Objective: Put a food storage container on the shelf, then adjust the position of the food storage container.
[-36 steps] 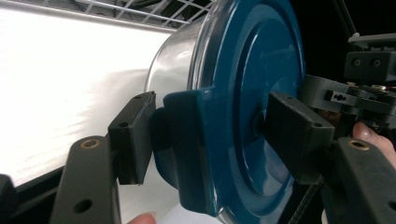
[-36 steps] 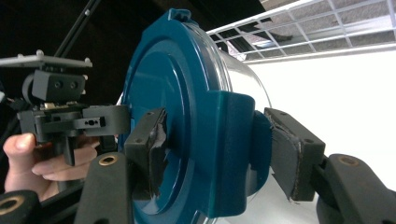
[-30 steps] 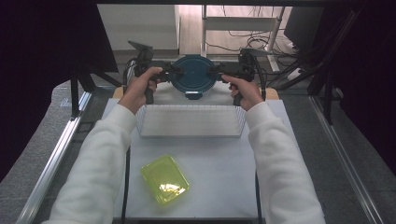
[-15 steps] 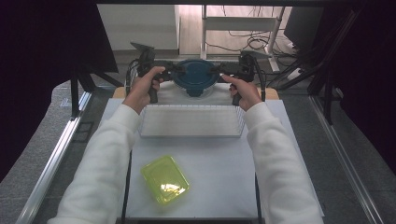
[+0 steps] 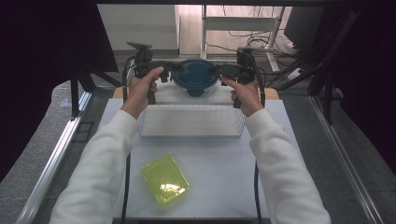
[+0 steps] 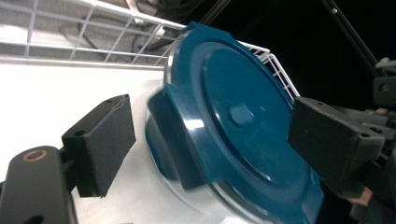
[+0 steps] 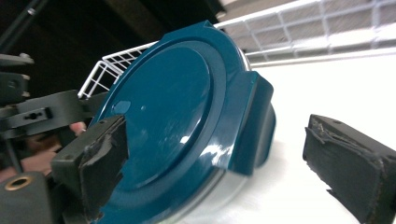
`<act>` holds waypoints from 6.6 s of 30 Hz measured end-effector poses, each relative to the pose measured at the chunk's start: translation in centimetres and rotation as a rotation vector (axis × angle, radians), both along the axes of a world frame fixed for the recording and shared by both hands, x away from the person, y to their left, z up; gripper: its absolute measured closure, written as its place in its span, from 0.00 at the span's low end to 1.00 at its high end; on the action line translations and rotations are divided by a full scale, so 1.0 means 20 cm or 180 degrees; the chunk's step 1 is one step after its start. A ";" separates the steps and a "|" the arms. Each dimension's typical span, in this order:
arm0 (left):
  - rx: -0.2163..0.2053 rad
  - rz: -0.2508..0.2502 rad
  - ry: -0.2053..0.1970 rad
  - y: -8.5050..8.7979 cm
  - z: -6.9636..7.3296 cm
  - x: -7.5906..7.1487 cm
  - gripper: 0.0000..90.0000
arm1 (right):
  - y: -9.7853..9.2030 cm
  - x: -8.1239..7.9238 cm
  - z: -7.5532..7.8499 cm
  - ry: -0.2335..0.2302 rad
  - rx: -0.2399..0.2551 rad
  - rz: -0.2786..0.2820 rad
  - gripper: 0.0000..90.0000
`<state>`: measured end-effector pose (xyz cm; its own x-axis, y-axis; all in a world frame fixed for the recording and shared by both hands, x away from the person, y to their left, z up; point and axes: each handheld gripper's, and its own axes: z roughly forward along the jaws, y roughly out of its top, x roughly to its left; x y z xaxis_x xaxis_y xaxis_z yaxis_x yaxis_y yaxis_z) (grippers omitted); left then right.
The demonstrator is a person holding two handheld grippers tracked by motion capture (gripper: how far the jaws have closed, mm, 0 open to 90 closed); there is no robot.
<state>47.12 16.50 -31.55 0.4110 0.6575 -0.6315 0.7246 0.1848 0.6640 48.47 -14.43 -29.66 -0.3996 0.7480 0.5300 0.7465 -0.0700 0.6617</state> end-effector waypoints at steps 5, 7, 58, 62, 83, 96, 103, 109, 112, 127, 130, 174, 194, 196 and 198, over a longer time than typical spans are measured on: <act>0.0134 -0.0015 -0.0133 0.02 0.01 -0.11 0.15 | -0.04 -0.10 0.03 -0.0267 -0.0122 0.0137 0.09; 0.0183 -0.0069 -0.0115 0.02 0.00 -0.15 0.15 | -0.07 -0.15 0.03 -0.0381 -0.0197 0.0205 0.11; 0.1658 -0.0280 -0.0206 0.23 -0.79 -1.10 0.21 | -0.47 -1.00 -0.83 -0.0371 -0.0967 0.0732 0.25; 0.1627 -0.0262 -0.0219 0.25 -0.78 -1.11 0.21 | -0.48 -1.00 -0.84 -0.0336 -0.0954 0.0687 0.25; 0.1647 -0.0244 -0.0214 0.33 -0.72 -1.24 0.52 | -0.48 -1.02 -0.78 -0.0278 -0.0583 0.0757 0.24; 0.1848 -0.0728 -0.0013 0.31 -0.76 -1.31 0.98 | -0.51 -1.04 -0.79 -0.0244 -0.0586 0.0662 0.24; 0.1985 -0.0973 0.0119 0.23 -0.83 -1.37 0.99 | -0.51 -1.03 -0.80 -0.0211 -0.0602 0.0675 0.24; 0.1962 -0.1263 0.0096 0.09 -0.86 -1.42 0.99 | -0.49 -1.02 -0.81 -0.0212 -0.0602 0.0704 0.24; 0.1994 -0.1337 0.0112 0.05 -0.88 -1.42 1.00 | -0.48 -1.02 -0.81 -0.0210 -0.0628 0.0711 0.24; 0.1995 -0.1500 0.0121 -0.16 -0.90 -1.37 0.99 | -0.51 -1.02 -0.80 -0.0228 -0.0590 0.0643 0.25; 0.2000 -0.1458 0.0104 -0.22 -0.91 -1.35 0.99 | -0.52 -1.02 -0.80 -0.0223 -0.0604 0.0635 0.25; 0.1641 -0.1465 0.0017 -0.53 -0.93 -1.11 1.00 | -0.54 -1.01 -0.82 -0.0152 -0.0603 0.0609 0.25; 0.1400 -0.0519 -0.0162 0.05 -0.70 -1.10 0.99 | -0.52 -1.00 -0.84 -0.0121 -0.0625 0.0615 0.25; 0.1415 -0.0472 -0.0075 0.08 -0.73 -1.08 0.99 | -0.52 -1.00 -0.84 -0.0114 -0.0631 0.0608 0.25; 0.1518 -0.0401 0.0022 0.11 -0.78 -1.07 0.99 | -0.53 -1.00 -0.84 -0.0116 -0.0633 0.0602 0.25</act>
<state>25.70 18.71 -47.18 0.5027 0.8195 -0.2752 0.7264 -0.2278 0.6484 28.43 -24.96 -46.52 -0.5582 0.7461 0.3628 0.7094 0.2025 0.6751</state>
